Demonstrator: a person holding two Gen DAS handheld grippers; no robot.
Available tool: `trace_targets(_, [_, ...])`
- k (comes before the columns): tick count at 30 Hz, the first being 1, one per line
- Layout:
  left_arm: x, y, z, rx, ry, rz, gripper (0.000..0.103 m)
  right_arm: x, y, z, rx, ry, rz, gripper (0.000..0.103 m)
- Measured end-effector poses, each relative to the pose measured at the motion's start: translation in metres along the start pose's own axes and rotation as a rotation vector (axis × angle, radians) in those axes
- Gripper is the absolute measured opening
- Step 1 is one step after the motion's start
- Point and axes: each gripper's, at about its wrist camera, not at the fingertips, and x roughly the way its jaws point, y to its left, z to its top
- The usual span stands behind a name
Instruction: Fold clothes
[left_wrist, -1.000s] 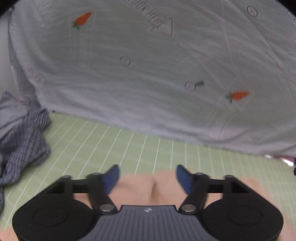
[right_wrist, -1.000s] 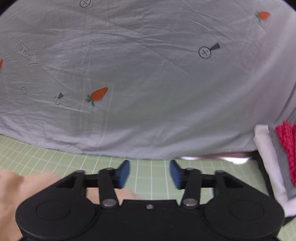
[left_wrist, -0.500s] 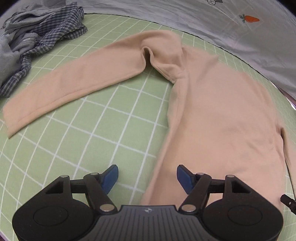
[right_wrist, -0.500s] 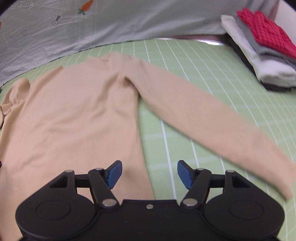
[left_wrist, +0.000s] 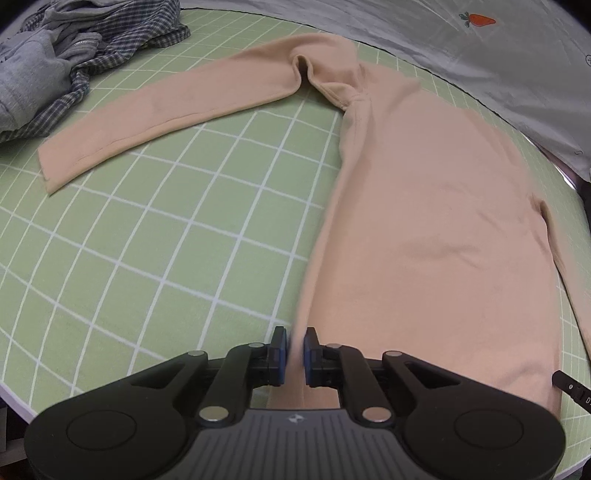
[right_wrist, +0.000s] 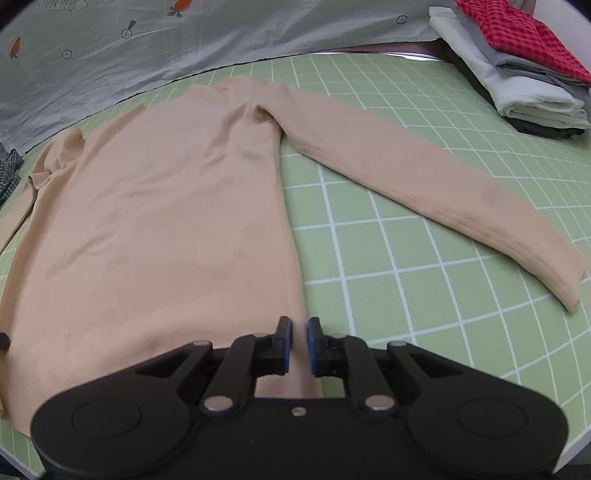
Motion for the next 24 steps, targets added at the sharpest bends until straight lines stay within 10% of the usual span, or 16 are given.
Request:
trace_targets(9, [-0.015,0.047,-0.009,-0.049,0.018,0.046,0.036,-0.009,0.025,-0.014,-0.088,-0.008,-0.1,0.016])
trace_targets(16, [-0.031,0.099,0.013,-0.117,-0.055,0.075,0.066,-0.009,0.055,-0.014,-0.067,-0.027,-0.204,0.066])
trace_targets(24, [-0.027,0.161,0.065,-0.133,-0.139,0.152,0.074,0.002,0.114,-0.016,-0.048,-0.043,-0.176,0.079])
